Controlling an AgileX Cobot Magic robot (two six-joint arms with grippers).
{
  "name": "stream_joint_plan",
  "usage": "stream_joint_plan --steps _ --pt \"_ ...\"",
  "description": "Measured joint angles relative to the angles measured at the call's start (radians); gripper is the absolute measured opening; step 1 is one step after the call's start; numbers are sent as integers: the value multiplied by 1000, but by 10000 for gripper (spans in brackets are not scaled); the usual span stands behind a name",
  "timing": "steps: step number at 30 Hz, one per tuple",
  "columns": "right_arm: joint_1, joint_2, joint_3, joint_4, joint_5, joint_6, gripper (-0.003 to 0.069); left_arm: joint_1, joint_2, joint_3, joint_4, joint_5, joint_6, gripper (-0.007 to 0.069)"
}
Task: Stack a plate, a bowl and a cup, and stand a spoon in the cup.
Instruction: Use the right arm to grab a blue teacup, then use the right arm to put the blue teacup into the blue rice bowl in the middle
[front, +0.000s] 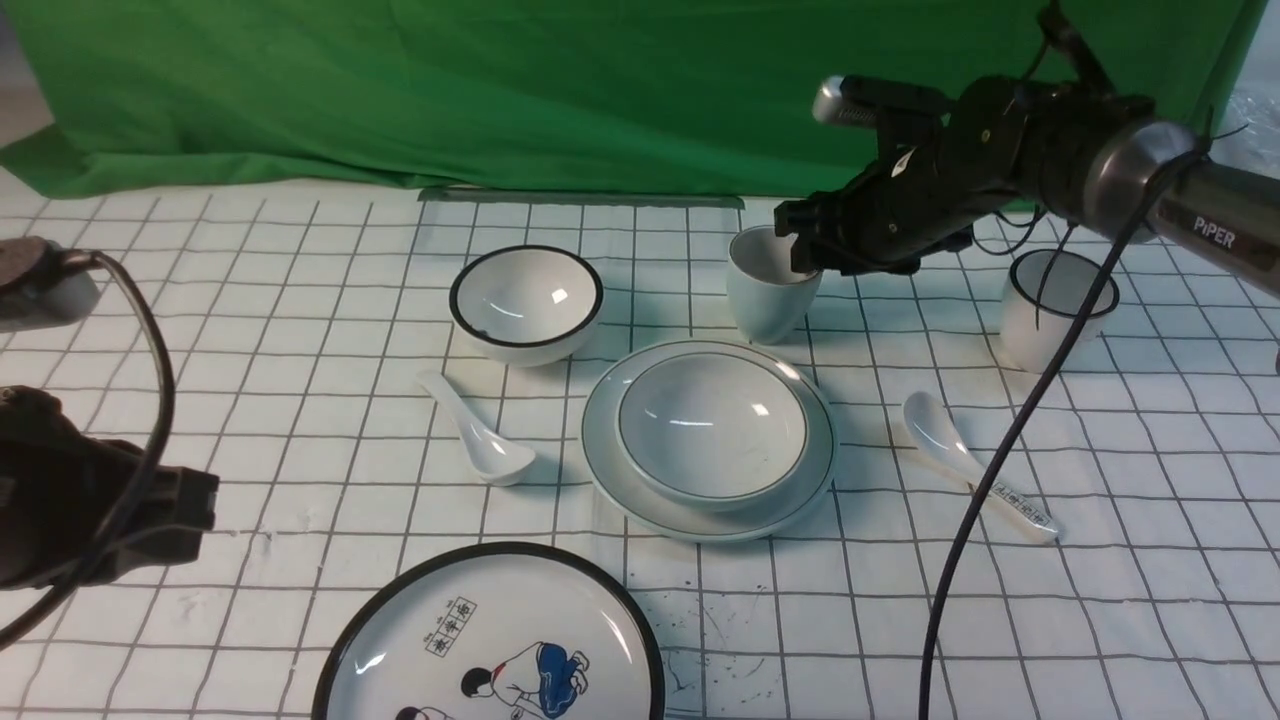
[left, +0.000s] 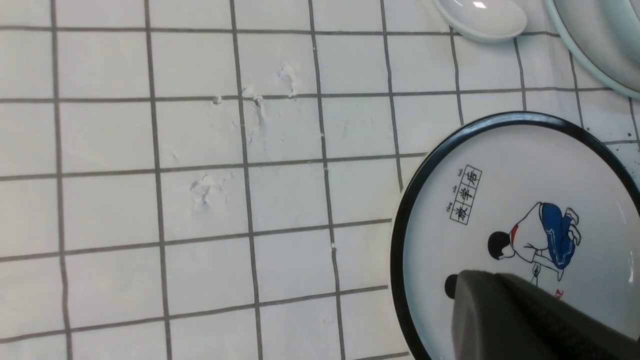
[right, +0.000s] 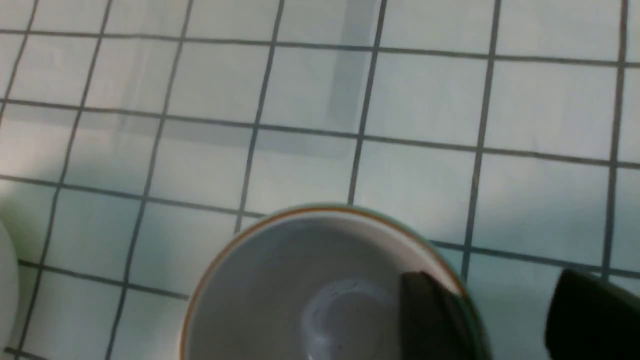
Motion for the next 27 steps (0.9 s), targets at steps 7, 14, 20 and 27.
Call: stream_joint_plan --steps 7,14,20,27 --pt "-3 -56 -51 -8 158 -38 97 0 0 0 0 2 0 6" --pt "4 -240 -103 -12 410 -124 97 0 0 0 0 1 0 6" --pt "75 -276 -67 -21 562 -181 97 0 0 0 0 0 0 6" --pt "200 -254 150 -73 324 -181 97 0 0 1 0 -1 0 6"
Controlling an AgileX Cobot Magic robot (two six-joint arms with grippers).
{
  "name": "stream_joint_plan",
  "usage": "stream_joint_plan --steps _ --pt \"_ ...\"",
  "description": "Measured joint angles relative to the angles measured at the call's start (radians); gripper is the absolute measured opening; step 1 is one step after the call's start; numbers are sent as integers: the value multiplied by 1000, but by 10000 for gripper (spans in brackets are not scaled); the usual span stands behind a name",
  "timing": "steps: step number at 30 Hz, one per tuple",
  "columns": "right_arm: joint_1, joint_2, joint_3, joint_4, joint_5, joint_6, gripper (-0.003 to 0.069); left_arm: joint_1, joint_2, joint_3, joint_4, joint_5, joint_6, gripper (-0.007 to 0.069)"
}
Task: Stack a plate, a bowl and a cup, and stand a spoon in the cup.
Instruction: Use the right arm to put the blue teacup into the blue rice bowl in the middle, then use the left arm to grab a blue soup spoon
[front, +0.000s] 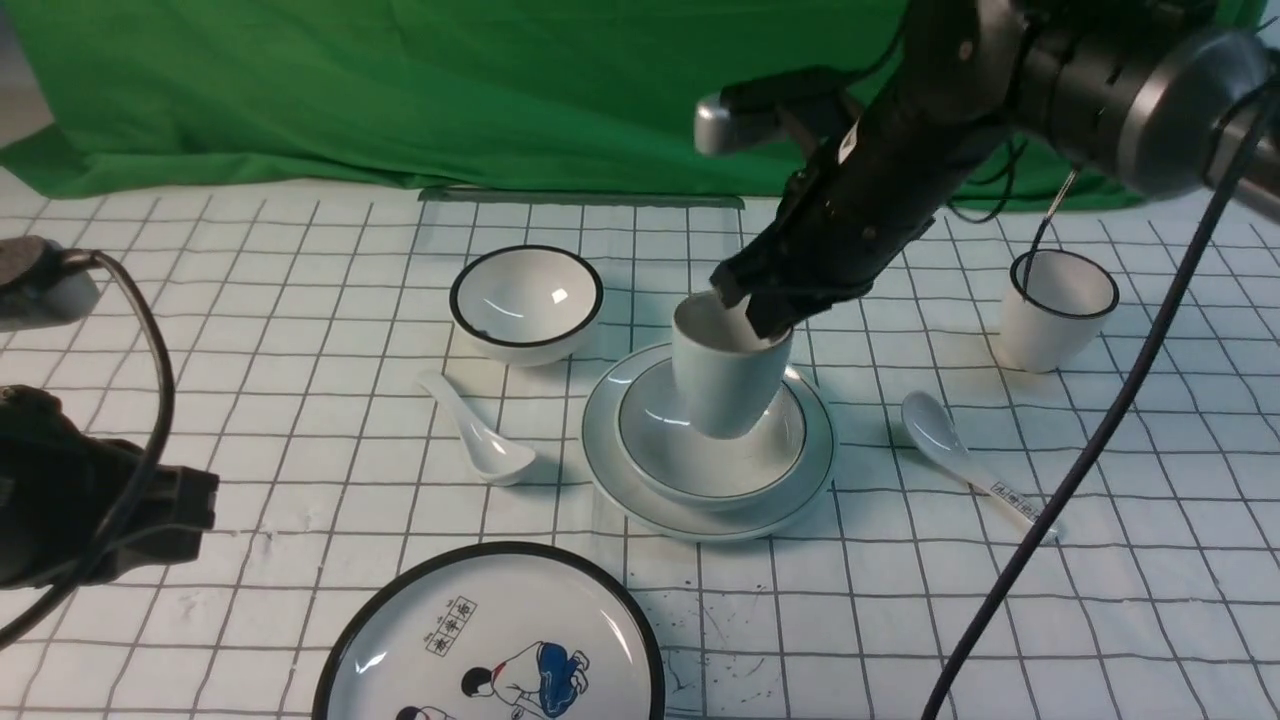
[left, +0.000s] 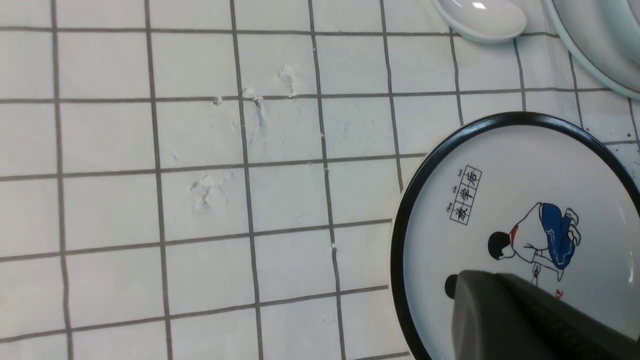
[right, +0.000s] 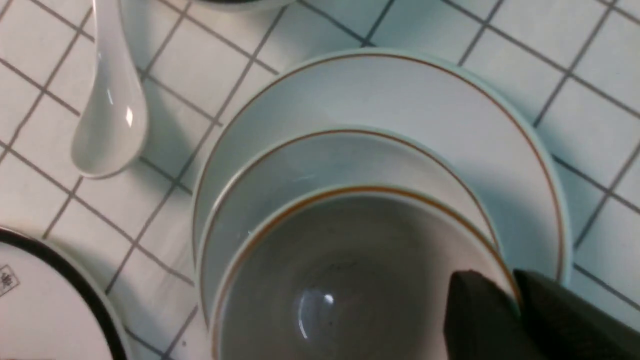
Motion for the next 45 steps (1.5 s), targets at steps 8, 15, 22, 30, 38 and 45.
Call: stream_joint_plan --steps 8,15,22,30,38,45 --pt "13 42 52 -13 -119 0 97 0 0 0 -1 0 0 6" --pt "13 50 52 -11 -128 10 235 0 0 0 -9 -13 -1 6" --pt "13 -51 53 -12 -43 19 470 0 15 -17 -69 -93 -2 2" --pt "13 -317 53 -63 66 20 265 -14 320 -253 -60 -12 -48 -1" --pt "13 -578 53 -289 338 124 92 -204 724 -560 259 54 -327 0" --pt "12 -736 54 -322 351 143 139 -235 950 -797 259 70 -447 106"
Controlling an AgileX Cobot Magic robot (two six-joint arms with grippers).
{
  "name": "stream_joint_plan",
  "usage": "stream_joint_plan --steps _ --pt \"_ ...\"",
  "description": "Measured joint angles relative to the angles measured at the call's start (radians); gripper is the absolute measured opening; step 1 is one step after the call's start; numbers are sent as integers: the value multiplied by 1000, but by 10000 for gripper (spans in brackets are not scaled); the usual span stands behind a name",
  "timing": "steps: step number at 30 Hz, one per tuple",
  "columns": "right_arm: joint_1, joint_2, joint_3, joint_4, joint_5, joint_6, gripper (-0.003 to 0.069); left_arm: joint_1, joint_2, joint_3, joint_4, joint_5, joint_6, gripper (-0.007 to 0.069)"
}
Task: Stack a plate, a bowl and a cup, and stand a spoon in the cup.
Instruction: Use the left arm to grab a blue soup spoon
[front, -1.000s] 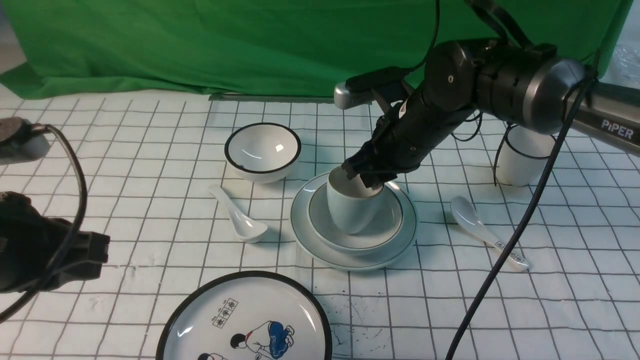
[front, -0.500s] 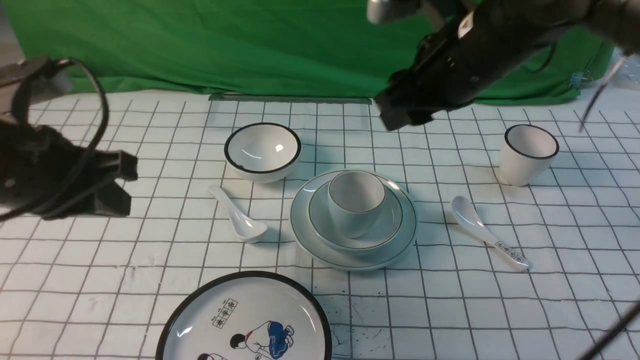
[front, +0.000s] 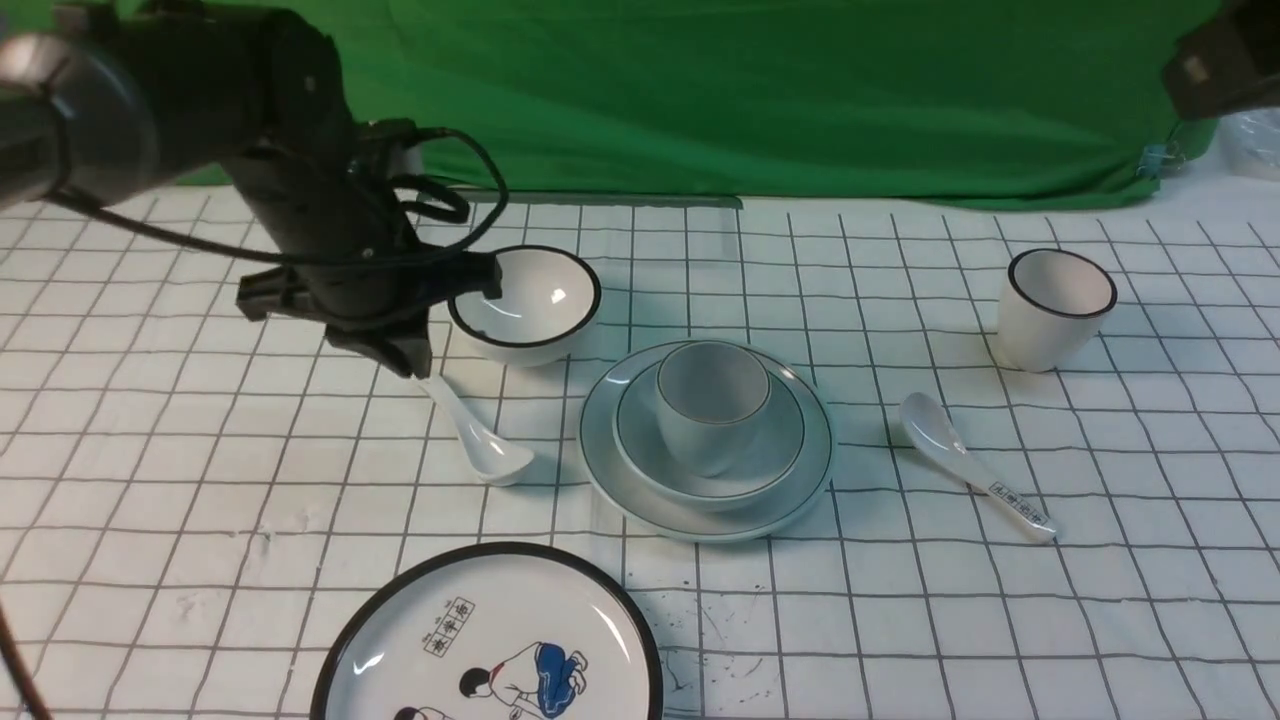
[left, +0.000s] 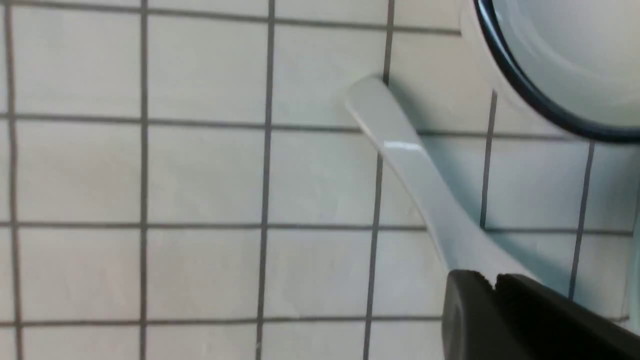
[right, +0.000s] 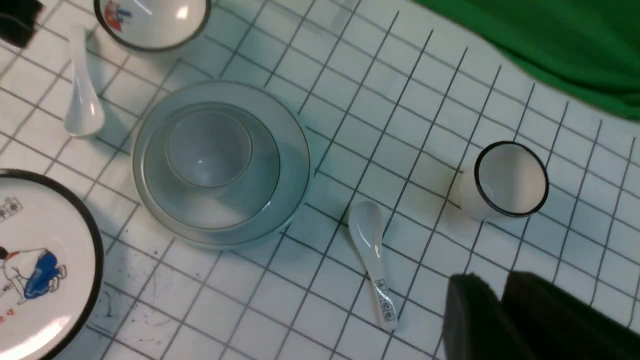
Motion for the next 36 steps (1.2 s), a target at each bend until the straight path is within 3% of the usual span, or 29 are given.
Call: stream_joint_plan --steps 3,5,9,14,18,21,24,25,28,36 --pt "0 -43 0 -2 0 17 145 0 49 -41 -5 1 -10 183" --pt "0 -82 0 -2 0 22 148 -1 86 -58 -7 0 -40 300" --pt "0 -128 0 -2 0 33 158 -1 132 -61 -7 -20 -74 451" --pt "0 -149 0 -2 0 35 164 -1 170 -63 -17 -55 -76 507" --pt "0 -150 0 -3 0 35 169 -1 201 -65 -16 -65 -80 493" --pt "0 -150 0 -3 0 32 178 -1 205 -66 -9 -66 -78 431" --pt "0 -150 0 -4 0 15 181 -1 206 -66 12 -61 -59 337" --pt "0 -150 0 -4 0 10 183 -1 206 -66 29 -54 -51 226" --pt "0 -150 0 -4 0 9 185 -1 205 -66 49 -41 -46 106" --pt "0 -150 0 -6 0 8 185 -19 38 -65 62 -12 -14 111"
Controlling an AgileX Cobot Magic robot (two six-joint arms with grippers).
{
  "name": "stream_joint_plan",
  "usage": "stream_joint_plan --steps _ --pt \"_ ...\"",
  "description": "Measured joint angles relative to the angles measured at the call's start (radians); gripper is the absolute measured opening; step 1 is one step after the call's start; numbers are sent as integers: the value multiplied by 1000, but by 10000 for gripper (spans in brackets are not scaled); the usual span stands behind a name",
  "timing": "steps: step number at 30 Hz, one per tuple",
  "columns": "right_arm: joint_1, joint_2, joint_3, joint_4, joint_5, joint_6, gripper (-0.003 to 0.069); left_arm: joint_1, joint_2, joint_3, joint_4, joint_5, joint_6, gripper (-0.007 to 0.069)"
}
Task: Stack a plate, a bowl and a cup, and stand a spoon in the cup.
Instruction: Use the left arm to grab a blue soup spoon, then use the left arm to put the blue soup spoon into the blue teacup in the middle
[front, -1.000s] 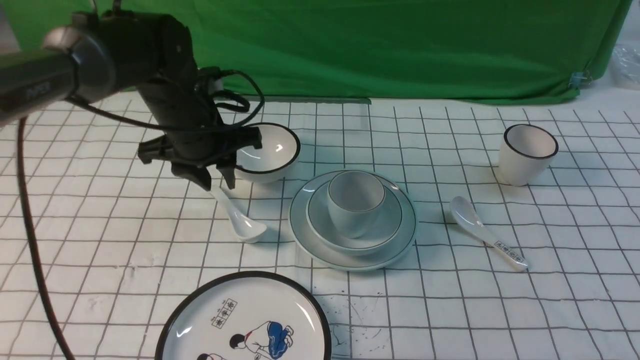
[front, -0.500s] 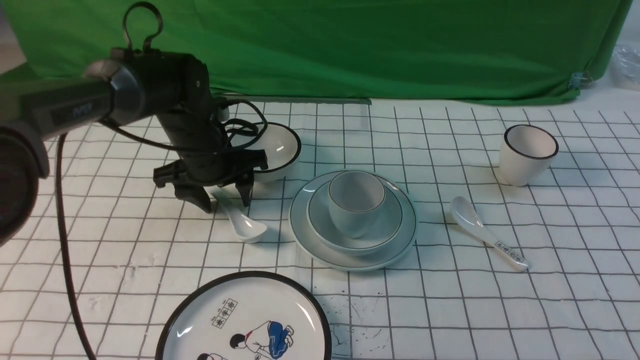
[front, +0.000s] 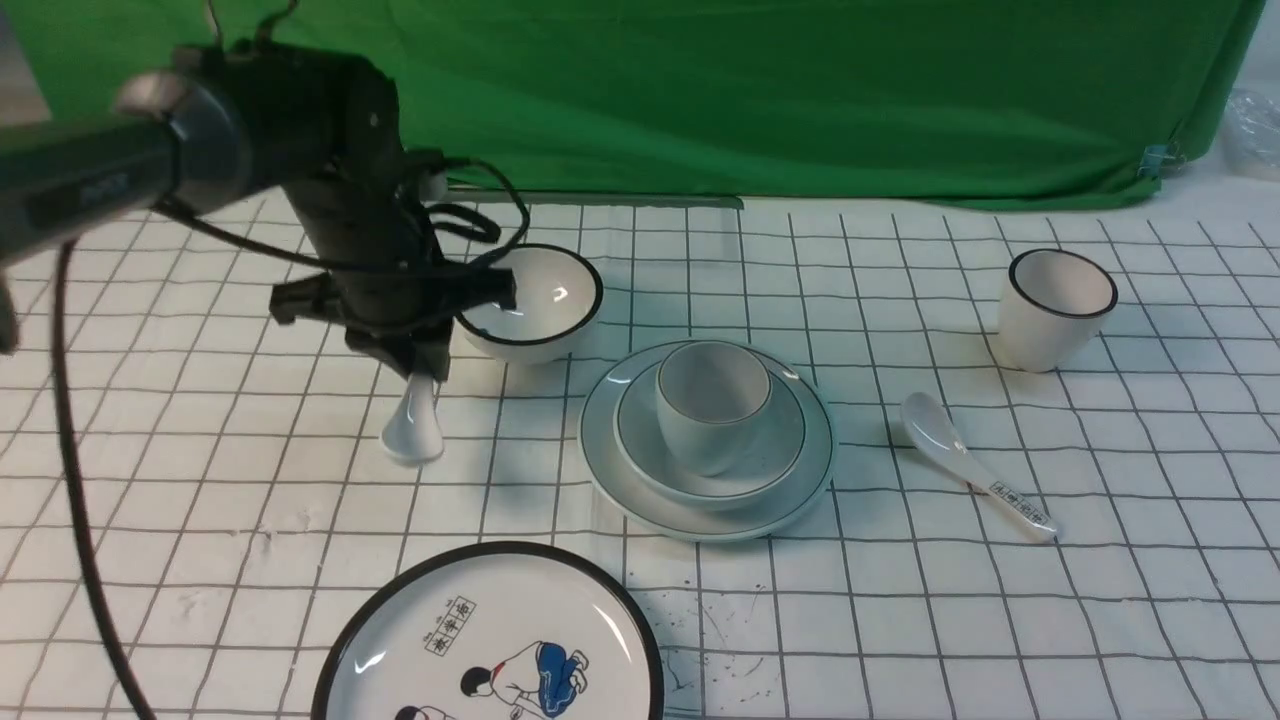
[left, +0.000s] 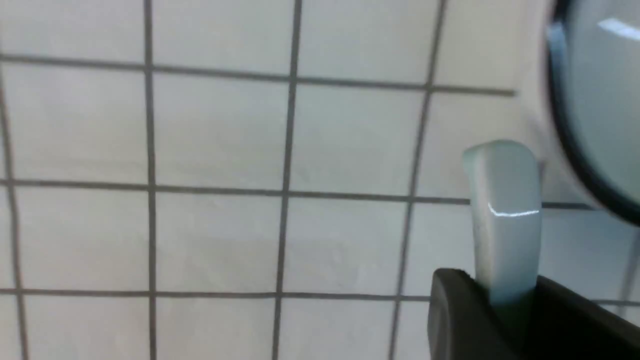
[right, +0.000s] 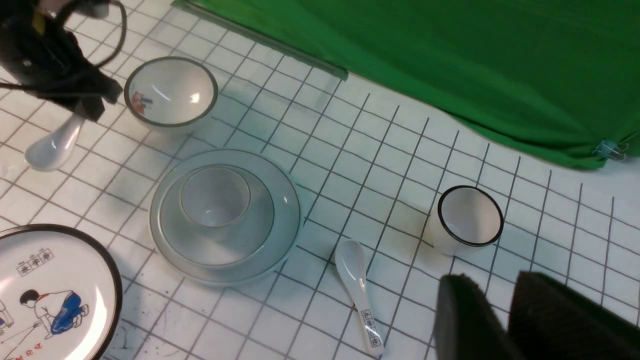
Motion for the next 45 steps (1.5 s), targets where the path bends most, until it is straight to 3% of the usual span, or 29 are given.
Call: stream_joint_plan --steps 6,8,10,11,15,18,28,40,45 --pt "0 0 0 0 0 0 185 -114 -156 17 -43 -200 79 111" --pt "0 0 0 0 0 0 189 -170 -196 48 -47 -352 95 111" --pt "0 0 0 0 0 0 194 -268 -241 131 -46 -612 97 111" --pt "0 0 0 0 0 0 195 -268 -241 131 -46 -630 97 111" --pt "0 0 0 0 0 0 197 -324 -232 264 -41 -986 99 111" --pt "0 0 0 0 0 0 197 -325 -204 318 -27 -1110 99 111" --pt "0 0 0 0 0 0 197 -325 -119 339 1 -1141 99 111" --pt "0 0 0 0 0 0 197 -327 -88 339 2 -1048 94 113" --pt "0 0 0 0 0 0 197 -347 -85 339 2 -1035 97 154"
